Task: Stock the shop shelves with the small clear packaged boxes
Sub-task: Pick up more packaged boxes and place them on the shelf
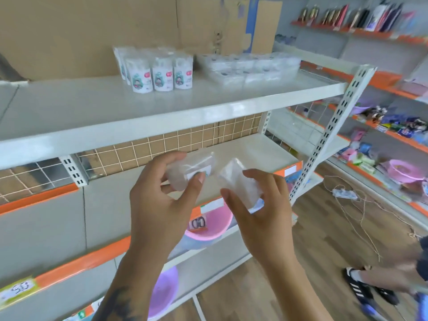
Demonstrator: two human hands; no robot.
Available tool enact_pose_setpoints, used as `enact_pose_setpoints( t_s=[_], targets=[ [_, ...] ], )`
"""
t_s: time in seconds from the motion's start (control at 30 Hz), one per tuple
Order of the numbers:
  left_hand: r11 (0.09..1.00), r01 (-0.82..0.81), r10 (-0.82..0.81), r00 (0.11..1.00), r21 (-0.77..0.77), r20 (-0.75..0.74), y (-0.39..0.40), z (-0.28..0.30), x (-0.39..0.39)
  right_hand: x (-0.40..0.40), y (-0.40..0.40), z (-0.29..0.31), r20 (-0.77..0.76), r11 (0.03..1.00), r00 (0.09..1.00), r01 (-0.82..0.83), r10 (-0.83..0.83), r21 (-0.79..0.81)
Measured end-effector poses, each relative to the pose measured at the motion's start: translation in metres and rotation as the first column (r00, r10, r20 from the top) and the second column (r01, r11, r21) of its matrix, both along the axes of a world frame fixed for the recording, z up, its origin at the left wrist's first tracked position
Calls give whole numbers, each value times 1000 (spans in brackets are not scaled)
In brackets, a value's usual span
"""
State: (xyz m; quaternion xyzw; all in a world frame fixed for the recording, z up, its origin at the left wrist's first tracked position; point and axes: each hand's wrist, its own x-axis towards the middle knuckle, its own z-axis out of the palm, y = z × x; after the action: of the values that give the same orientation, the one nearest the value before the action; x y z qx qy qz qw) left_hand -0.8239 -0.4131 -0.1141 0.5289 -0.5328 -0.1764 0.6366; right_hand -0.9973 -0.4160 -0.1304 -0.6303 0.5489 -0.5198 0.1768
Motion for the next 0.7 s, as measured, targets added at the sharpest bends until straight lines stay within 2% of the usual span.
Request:
enact_pose_setpoints(
  t_s=[0.23,0.37,0.5,0.7],
  targets=[
    [997,4,-5,1000,-82,-13,-48,25,-24,-28,-60,15,-27,996,1000,-2,0,-86],
    [992,9,-8,1000,-124,9,-74,43,-39,-51,-94,23,-50,993,997,-61,56,-105],
    [984,-58,65,997,-169,37,-106,57,-65,-81,-141,34,-13,985,995,-105,104,-139],
    [971,-180,205,966,-159,159,-165,81,-106,-131,-229,59,-157,946,968,-230,198,-229]
  ],
)
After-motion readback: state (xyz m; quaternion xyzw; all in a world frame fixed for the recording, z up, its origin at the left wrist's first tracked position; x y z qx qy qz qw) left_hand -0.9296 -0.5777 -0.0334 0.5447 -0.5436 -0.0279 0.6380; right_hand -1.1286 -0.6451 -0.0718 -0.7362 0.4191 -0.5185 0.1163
